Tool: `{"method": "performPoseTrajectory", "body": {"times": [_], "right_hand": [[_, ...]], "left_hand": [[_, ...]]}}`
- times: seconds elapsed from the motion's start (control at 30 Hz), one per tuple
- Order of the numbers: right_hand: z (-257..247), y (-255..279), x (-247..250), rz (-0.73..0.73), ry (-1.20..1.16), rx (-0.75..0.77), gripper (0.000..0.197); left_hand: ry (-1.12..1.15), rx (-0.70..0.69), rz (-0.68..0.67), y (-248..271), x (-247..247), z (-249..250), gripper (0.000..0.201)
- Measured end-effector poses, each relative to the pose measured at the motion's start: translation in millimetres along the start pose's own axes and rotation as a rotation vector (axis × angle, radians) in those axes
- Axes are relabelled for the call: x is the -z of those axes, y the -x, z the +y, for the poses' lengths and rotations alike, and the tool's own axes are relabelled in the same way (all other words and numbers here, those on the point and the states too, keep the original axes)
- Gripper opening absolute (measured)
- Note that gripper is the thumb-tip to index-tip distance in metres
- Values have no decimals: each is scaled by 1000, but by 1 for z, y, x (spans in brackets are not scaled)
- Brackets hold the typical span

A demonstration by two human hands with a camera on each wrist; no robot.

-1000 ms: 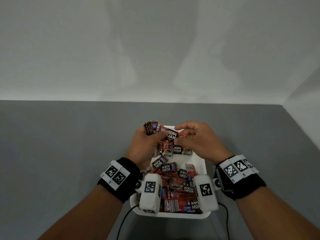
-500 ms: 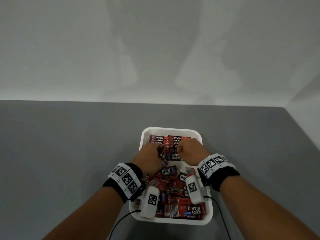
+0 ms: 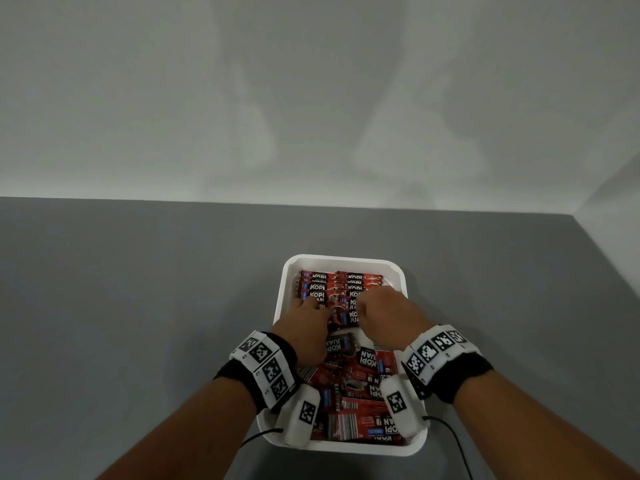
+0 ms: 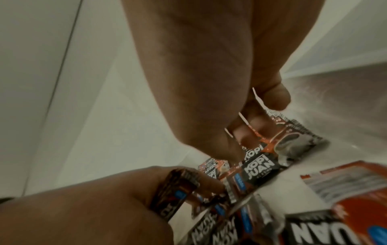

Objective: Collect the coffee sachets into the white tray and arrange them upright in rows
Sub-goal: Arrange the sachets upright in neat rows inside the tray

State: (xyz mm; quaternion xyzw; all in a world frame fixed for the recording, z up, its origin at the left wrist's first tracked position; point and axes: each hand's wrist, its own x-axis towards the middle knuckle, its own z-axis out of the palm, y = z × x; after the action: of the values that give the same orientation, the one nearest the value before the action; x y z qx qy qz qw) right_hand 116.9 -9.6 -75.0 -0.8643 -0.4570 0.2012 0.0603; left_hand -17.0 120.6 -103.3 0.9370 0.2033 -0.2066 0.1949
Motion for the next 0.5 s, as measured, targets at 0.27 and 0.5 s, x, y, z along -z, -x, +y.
{"method": "performPoseTrajectory", "body": {"times": [0.27, 0.5], "right_hand": [[10, 18, -23, -161, 192, 145, 41], [10, 16, -27, -155, 205, 106, 52]], "left_hand": [[-10, -7, 35, -1, -6, -2, 60], [-72, -19, 55, -5, -12, -4, 77]]}}
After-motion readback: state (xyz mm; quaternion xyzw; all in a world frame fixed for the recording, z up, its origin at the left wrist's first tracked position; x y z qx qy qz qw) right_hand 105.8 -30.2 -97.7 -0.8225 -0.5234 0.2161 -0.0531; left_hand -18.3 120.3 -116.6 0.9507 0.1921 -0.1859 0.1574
